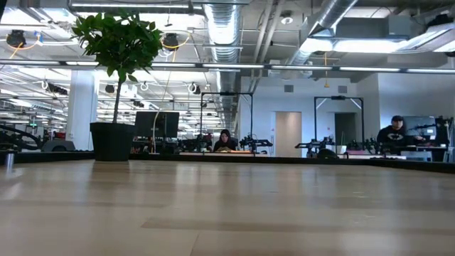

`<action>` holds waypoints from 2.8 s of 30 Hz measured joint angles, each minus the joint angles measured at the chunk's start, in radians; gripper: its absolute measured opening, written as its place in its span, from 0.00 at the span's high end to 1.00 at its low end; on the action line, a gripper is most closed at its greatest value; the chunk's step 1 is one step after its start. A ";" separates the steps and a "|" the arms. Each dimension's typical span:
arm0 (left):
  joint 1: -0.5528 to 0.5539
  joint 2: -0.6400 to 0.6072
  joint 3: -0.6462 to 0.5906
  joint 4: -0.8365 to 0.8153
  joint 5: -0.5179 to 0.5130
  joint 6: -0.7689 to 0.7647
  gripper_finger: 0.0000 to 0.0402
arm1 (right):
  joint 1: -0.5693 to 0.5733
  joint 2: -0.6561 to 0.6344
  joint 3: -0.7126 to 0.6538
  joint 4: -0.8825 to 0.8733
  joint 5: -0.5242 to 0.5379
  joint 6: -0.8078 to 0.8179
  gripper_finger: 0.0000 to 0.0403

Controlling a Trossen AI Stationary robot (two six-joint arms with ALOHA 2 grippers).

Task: Fold microfiber towels
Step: Put the green microfiber cloth into the bin, then return to Home Position

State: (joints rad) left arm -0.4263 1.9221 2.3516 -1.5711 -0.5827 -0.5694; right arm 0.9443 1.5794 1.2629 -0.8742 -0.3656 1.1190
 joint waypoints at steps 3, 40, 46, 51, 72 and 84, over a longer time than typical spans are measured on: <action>0.000 0.000 0.000 0.000 0.002 0.000 0.66 | 0.012 0.059 0.000 0.030 -0.006 -0.030 0.95; -0.063 0.000 0.000 0.000 0.087 0.002 0.66 | -0.018 0.029 0.000 0.120 -0.204 0.015 0.50; -0.081 0.000 0.000 0.002 0.209 0.044 0.66 | -0.036 -0.140 0.000 0.118 -0.027 0.067 0.56; -0.101 -0.014 0.000 0.001 0.133 0.101 0.73 | -0.062 -0.303 0.000 0.100 0.271 0.020 0.68; -0.113 -0.323 0.000 0.000 -0.051 0.259 1.00 | -0.262 -0.743 0.000 0.067 0.735 -0.657 0.98; -0.113 -0.595 -0.308 0.001 -0.193 0.085 1.00 | -0.306 -0.903 -0.117 0.109 0.734 -0.747 0.97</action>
State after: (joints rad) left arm -0.5388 1.3273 2.0436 -1.5704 -0.7753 -0.4848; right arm 0.6388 0.6759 1.1455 -0.7652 0.3687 0.3717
